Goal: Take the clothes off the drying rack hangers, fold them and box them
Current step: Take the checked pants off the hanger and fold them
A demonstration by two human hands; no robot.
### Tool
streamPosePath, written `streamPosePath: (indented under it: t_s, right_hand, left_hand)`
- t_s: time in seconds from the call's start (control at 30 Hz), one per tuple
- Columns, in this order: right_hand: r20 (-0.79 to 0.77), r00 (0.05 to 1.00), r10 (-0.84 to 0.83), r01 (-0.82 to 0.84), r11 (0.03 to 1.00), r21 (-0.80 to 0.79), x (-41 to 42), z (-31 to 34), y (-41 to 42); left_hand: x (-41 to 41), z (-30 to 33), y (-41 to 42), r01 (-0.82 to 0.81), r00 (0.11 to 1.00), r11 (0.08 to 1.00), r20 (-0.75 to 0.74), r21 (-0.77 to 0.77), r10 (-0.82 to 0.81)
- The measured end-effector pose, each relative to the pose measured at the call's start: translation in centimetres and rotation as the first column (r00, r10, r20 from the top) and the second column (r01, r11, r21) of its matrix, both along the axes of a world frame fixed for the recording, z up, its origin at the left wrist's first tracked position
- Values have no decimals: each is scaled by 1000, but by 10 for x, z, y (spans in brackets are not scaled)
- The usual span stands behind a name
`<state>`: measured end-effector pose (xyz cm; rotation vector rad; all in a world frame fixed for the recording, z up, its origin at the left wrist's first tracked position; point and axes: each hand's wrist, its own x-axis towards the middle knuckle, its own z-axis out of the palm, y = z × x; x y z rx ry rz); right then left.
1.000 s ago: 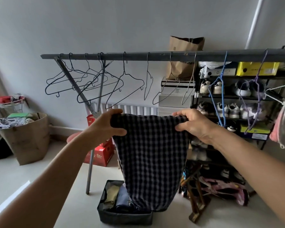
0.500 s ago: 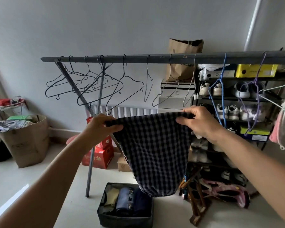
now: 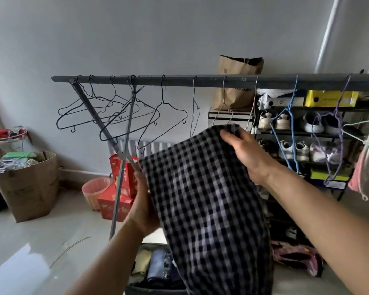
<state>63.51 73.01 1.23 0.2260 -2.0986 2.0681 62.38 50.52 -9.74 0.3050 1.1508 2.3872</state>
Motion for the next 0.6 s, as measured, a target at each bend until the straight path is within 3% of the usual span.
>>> streamPosePath:
  t_s: [0.07, 0.17, 0.3, 0.47, 0.53, 0.6]
  right_hand:
    - [39, 999, -28, 29, 999, -25, -4, -1, 3]
    - [111, 992, -54, 64, 994, -88, -8, -4, 9]
    - [212, 977, -12, 38, 992, -119, -11, -10, 17]
    - [202, 937, 287, -185, 893, -410, -11, -41, 23]
    - [232, 888, 398, -265, 852, -451, -8, -63, 15]
    - [298, 863, 407, -266, 869, -417, -9, -77, 2]
  left_hand:
    - [0, -7, 1, 51, 999, 995, 10, -81, -50]
    - [-6, 1, 0, -31, 998, 975, -58, -222, 18]
    - [-19, 19, -8, -83, 996, 962, 9, -260, 88]
    - [-39, 33, -20, -10, 986, 946, 157, -325, 64]
    - [-48, 35, -25, -3, 986, 940, 154, -341, 59]
    - [-54, 38, -28, -19, 988, 932, 136, -363, 73]
